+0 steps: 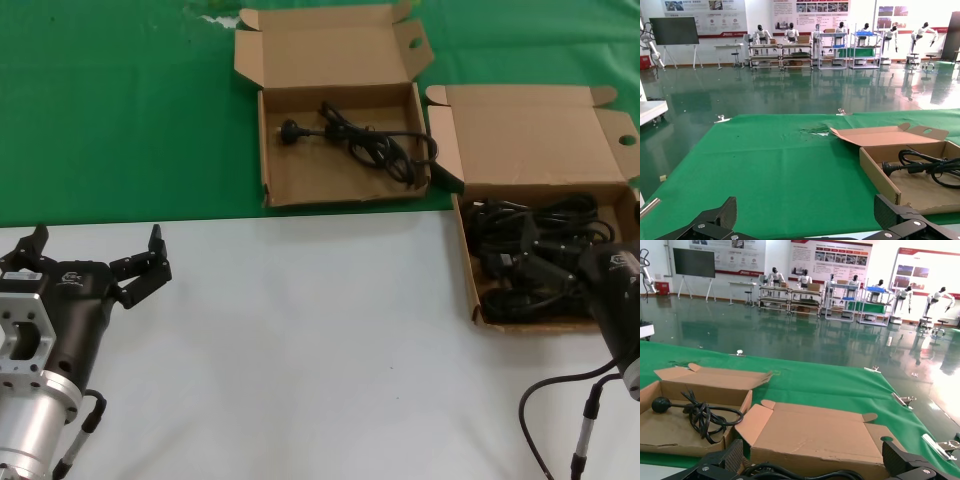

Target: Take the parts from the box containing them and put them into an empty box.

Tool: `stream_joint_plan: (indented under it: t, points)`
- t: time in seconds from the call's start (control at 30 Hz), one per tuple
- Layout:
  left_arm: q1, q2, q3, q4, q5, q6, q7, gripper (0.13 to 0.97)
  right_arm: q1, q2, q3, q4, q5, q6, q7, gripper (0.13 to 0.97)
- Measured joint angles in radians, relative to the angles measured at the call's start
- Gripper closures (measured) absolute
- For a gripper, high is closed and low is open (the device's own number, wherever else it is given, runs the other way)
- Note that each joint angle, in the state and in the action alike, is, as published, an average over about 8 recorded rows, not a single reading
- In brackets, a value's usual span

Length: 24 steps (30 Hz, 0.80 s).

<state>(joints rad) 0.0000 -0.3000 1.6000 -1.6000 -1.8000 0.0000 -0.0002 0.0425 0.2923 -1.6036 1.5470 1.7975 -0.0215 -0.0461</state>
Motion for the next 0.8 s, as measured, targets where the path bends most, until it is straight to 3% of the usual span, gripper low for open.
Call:
stream_joint_plan:
  t: [0.8]
  points:
    - [0.0, 0.0, 0.0, 0.0, 0.0, 0.0, 0.0, 0.132, 0.0, 0.0, 0.0, 0.0, 0.0, 0.0, 0.0, 0.129]
